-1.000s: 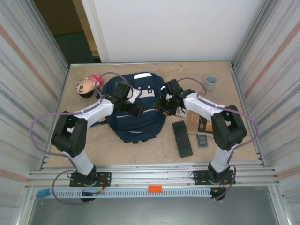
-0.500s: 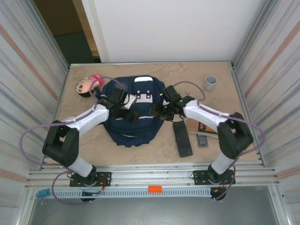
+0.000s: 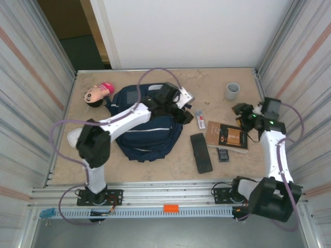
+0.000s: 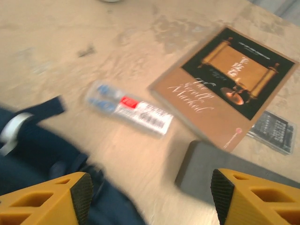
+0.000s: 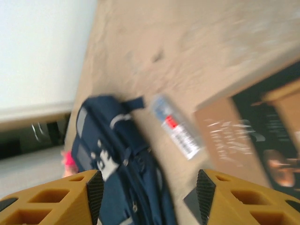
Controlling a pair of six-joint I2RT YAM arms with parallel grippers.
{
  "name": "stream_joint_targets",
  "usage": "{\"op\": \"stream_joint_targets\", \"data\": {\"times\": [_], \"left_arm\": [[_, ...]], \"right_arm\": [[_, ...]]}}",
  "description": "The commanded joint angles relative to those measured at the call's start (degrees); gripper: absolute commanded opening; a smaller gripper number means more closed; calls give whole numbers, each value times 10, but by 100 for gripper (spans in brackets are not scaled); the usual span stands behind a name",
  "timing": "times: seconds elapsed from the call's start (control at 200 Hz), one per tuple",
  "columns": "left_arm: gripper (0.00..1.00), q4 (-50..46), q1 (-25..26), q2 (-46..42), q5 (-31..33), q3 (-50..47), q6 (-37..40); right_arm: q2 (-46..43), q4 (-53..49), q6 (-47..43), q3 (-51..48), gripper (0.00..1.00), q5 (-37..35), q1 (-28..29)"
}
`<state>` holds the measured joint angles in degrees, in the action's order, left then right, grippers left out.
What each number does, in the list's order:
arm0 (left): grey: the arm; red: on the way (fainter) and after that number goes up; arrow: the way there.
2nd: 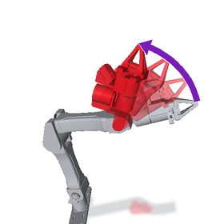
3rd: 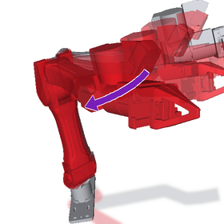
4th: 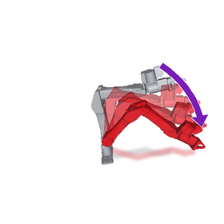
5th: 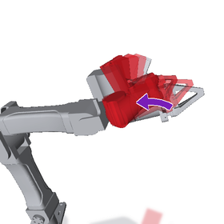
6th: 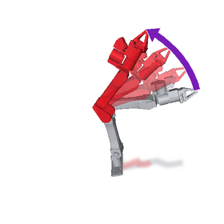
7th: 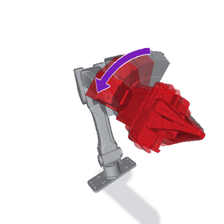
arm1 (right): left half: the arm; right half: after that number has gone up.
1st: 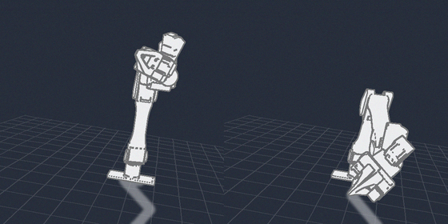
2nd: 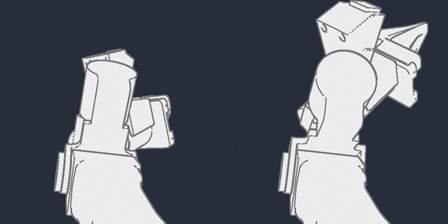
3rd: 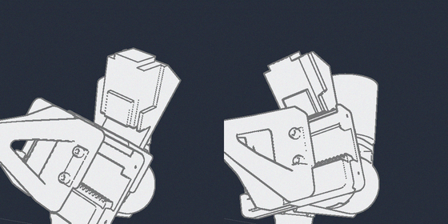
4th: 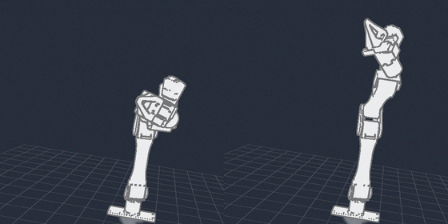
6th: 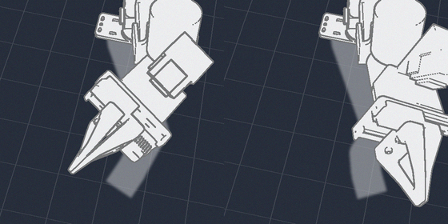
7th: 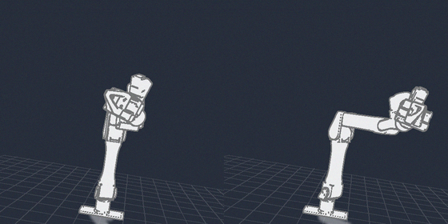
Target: Pack the student bag
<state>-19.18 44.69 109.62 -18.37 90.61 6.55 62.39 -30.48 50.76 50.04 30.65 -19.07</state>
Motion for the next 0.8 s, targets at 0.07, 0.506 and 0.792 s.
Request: {"op": "stream_joint_targets", "data": {"times": [0.07, 0.506, 0.792], "left_arm": [[67, 19, 48, 92, -44, 93, 28], [66, -11, 132, 264, 5, 200, 48], [65, -25, 132, 280, 28, 179, 47]], "right_arm": [[-53, -60, -23, -82, 57, 127, -173], [-123, -122, -2, -185, 66, 111, -199], [-160, -59, 90, -245, 69, 86, -114]]}}
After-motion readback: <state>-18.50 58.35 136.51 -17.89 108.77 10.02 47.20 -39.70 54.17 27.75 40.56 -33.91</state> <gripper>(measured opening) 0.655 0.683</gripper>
